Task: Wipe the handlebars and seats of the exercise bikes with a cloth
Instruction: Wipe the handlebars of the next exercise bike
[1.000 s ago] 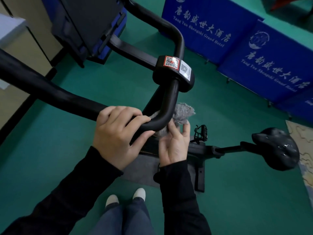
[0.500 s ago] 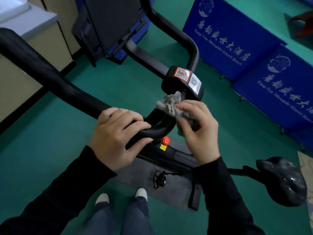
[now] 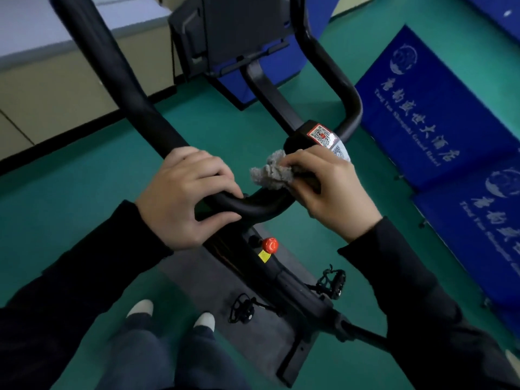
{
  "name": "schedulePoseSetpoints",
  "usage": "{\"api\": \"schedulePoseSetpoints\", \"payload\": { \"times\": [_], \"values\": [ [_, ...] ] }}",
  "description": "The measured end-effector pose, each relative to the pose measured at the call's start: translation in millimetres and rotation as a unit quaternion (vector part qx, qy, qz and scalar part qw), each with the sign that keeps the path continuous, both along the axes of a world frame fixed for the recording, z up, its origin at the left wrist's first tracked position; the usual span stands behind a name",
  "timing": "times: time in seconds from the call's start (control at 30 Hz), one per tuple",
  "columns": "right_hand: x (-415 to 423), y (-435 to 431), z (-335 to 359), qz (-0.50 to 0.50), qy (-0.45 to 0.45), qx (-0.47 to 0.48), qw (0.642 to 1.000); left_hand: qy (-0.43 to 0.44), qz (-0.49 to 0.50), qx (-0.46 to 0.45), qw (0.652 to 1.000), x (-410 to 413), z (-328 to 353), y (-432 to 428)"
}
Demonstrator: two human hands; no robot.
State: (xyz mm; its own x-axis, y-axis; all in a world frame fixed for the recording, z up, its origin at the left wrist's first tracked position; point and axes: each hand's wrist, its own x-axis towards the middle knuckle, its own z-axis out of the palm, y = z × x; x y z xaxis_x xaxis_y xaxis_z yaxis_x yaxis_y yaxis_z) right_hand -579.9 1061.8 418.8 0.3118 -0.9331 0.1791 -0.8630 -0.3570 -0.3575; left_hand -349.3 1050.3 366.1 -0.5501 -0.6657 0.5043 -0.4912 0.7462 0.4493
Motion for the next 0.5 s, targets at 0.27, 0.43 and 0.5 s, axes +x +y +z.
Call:
{"api": "schedulePoseSetpoints", "payload": {
  "times": [0.27,0.43,0.5],
  "values": [
    [-3,-56,23,0.071,0.232,0.073,0.967,0.012,-0.006,0.014,1.0,0,1,0],
    [12,-70,28,0.128,0.282,0.13,0.942,0.017,0.002,0.006,1.0,-1,-1,1],
    [17,-74,29,0.135,0.268,0.162,0.94,0.023,0.001,0.006,1.0,0,-3,1]
  ]
}}
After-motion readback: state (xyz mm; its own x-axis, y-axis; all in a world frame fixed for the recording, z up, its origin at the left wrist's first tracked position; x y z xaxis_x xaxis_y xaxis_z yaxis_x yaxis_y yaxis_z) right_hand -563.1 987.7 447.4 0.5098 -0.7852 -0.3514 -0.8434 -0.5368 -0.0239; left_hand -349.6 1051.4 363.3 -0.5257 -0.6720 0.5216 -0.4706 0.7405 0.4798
